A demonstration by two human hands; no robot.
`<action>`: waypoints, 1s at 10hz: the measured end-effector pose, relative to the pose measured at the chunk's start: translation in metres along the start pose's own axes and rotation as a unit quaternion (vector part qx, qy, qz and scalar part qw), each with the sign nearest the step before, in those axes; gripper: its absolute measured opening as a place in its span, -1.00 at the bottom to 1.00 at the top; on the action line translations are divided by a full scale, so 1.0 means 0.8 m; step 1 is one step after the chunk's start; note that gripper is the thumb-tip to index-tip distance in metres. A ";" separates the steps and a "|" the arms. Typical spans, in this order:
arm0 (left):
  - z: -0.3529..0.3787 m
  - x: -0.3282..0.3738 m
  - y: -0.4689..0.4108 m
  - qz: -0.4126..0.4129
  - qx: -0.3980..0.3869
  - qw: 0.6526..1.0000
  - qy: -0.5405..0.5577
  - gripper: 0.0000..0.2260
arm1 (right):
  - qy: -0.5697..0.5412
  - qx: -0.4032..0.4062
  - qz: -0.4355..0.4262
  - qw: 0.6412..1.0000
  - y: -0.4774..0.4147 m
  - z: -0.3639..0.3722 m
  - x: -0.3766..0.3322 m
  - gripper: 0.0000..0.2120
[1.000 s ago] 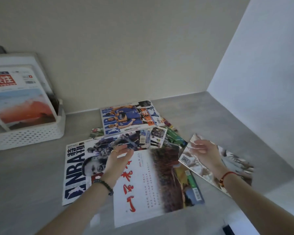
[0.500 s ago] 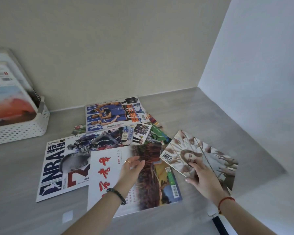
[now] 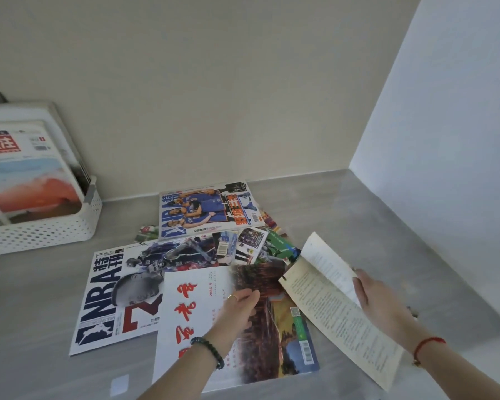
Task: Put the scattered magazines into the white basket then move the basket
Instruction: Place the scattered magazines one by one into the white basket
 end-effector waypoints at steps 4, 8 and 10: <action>0.037 0.033 0.013 -0.045 -0.185 0.977 0.093 -0.59 | -0.011 0.043 -0.103 0.994 -0.025 -0.141 -0.084 -0.78; -0.025 0.105 0.032 0.214 -0.123 0.969 -0.024 -0.34 | -0.342 0.184 -0.190 0.902 -0.014 -0.305 -0.230 -0.71; -0.187 0.197 0.114 0.272 -0.080 0.897 0.338 -0.36 | -0.634 0.119 -0.114 0.755 -0.064 -0.239 -0.274 -0.76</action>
Point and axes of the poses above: each hand's wrist, its own y-axis away from the middle knuckle, its own z-axis out of the palm, x = y × z, the point moved 3 cm from there along -y, towards the middle knuckle, and after that the axes turned 3 degrees about -z, right-handed, at the moved point
